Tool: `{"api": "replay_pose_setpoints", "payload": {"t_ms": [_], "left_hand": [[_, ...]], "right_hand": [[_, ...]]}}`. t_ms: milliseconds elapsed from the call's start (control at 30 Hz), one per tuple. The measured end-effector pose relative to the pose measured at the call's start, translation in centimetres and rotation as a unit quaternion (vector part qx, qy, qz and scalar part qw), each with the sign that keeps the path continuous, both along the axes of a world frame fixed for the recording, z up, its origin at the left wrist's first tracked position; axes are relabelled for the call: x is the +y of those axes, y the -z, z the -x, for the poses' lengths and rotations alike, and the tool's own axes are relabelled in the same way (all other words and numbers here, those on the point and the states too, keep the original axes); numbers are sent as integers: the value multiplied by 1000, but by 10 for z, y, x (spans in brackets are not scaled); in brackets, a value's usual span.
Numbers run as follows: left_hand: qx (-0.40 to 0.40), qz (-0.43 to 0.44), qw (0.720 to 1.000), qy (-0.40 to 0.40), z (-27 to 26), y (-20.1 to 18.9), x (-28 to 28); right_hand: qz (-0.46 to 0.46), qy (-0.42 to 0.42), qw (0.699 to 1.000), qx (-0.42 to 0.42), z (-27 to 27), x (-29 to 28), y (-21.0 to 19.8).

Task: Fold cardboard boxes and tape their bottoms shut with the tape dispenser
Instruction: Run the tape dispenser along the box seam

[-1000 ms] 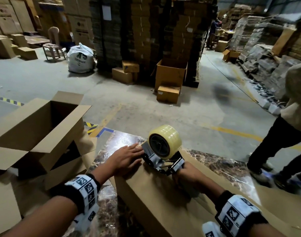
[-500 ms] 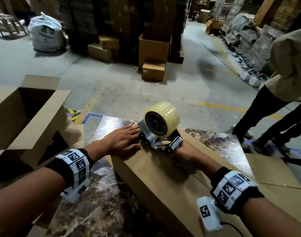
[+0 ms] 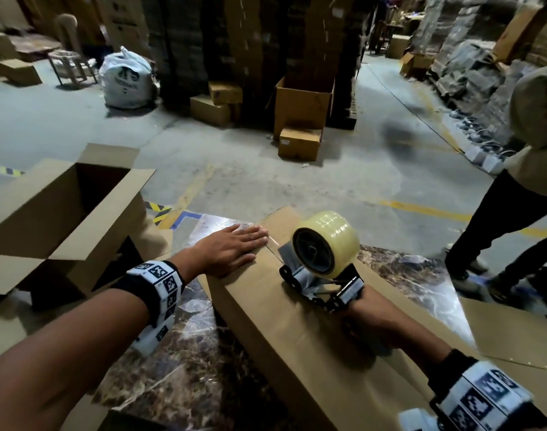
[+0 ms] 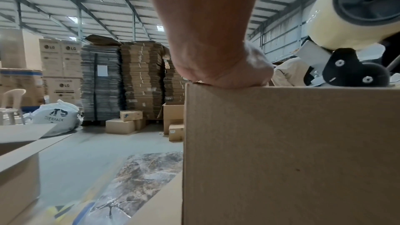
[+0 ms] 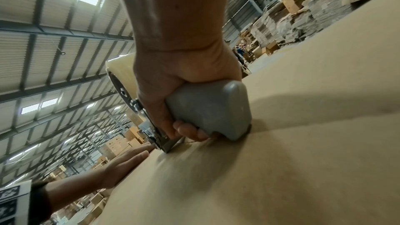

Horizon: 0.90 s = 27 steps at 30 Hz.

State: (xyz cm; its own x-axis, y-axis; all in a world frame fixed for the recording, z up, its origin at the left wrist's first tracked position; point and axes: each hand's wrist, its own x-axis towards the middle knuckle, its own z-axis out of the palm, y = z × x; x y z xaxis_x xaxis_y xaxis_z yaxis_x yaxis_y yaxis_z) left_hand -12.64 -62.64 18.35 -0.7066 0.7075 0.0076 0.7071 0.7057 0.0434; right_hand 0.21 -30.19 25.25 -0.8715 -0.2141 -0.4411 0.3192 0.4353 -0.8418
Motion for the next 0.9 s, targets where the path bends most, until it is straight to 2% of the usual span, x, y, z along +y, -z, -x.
{"api": "replay_pose_setpoints", "payload": {"t_ms": [100,267,400,533,633,733,833,900], "left_hand": [[19,42,999,-21,-20,-2,22],[10,-18,999,42,-40,8,68],[12,-43,998,39,-38,12,68],[-1,-35,999,20,-39,15,67],[-18,0,1000,-7,-40,15,68],[-32,19,999,-21,-43,11,70],[-31,35,999,-24,-48,7,75],[-32,50,998,-27,-52,4,80]], "right_hand": [[-44,-5,999,27,-1,0,0],[-1,16,1000,12,-6,3,-6],[20,36,999,-8,-12,2,-6],[-9,25,1000,-2,-20,15,-5],[-22,19,1000,0,-36,42,-2],[-72,-8,997,-5,-57,70,-2],[-44,9,999,-19,-71,83,-3],[-57,17,998,-28,-71,84,-1]]}}
